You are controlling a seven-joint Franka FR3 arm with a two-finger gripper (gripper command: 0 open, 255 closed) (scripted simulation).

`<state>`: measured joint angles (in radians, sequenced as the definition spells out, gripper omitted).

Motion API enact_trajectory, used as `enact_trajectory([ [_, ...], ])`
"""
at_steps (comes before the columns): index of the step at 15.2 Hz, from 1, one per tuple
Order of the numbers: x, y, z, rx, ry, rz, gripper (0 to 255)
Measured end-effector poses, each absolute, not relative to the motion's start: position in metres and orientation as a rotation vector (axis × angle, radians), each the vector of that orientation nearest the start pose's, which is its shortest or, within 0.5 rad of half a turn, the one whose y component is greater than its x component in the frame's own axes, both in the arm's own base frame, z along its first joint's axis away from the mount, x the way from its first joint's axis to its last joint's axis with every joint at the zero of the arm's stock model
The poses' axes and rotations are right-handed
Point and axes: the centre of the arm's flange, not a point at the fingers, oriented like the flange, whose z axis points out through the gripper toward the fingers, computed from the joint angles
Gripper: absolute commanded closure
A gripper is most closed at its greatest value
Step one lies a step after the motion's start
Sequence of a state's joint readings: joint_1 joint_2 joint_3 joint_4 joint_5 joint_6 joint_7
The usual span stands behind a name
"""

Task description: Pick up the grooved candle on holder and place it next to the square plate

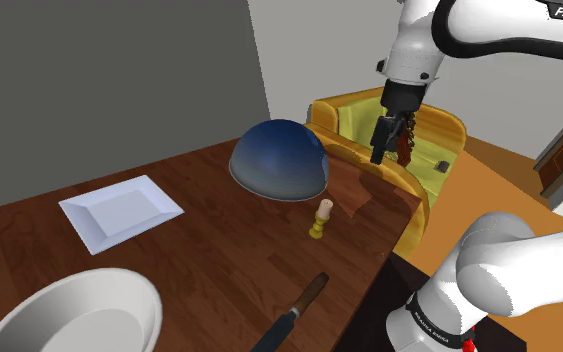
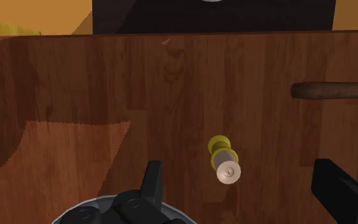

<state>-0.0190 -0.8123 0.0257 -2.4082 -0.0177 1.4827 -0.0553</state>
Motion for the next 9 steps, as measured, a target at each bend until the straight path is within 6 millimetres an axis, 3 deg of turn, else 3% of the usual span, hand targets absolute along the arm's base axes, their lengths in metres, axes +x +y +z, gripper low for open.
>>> enact_trajectory([
  [2,0.29,0.003,0.562,-3.168,-0.084,0.176,0],
  [9,0.305,0.011,0.482,-3.161,-0.094,0.087,0],
])
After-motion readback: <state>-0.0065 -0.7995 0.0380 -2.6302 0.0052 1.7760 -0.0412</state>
